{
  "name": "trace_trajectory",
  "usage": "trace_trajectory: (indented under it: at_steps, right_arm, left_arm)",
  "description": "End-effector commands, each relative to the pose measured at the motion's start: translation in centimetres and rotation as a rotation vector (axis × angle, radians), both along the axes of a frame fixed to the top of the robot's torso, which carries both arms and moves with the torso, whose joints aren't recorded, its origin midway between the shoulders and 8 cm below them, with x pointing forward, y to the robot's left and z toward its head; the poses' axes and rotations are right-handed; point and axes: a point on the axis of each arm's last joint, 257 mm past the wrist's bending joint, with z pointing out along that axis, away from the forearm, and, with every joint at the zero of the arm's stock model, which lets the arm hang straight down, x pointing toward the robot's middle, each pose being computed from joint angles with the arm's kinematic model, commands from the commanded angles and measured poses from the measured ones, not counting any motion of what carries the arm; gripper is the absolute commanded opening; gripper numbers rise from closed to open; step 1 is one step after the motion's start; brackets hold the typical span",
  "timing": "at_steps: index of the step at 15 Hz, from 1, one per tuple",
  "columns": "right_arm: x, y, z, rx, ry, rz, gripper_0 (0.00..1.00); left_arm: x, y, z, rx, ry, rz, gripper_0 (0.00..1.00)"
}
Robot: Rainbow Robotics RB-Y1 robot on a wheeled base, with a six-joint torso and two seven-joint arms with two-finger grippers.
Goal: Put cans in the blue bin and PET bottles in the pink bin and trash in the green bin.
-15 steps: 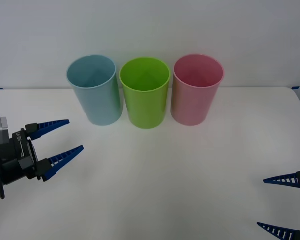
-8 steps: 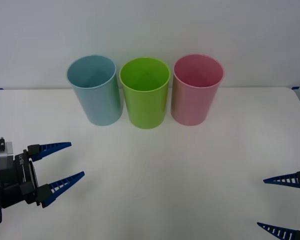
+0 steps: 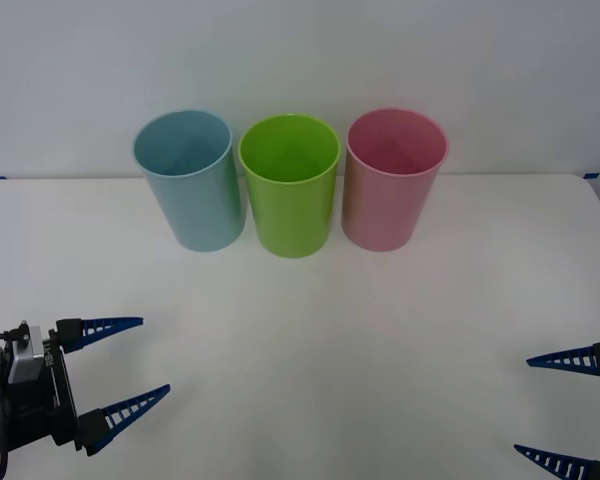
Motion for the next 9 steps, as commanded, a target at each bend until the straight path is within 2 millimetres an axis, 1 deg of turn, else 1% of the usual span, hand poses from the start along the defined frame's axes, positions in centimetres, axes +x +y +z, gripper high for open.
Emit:
trace_trajectory:
  at_steps: [1, 3, 5, 9]
  right_arm:
    - [0.0, 0.0, 0.0, 0.0, 0.0, 0.0, 1.0]
    - [0.0, 0.0, 0.0, 0.0, 0.0, 0.0, 1.0]
    - [0.0, 0.0, 0.0, 0.0, 0.0, 0.0, 1.0]
    - [0.0, 0.0, 0.0, 0.0, 0.0, 0.0, 1.0]
  left_arm:
    - [-0.6, 0.6, 0.0, 0.039, -0.011, 0.014, 1.0]
    - [-1.3, 0.5, -0.1, 0.035, 0.007, 0.016, 1.0]
    - [-1.6, 0.5, -0.3, 0.034, 0.017, 0.018, 1.0]
    - [-1.6, 0.7, -0.3, 0.032, 0.025, 0.03, 1.0]
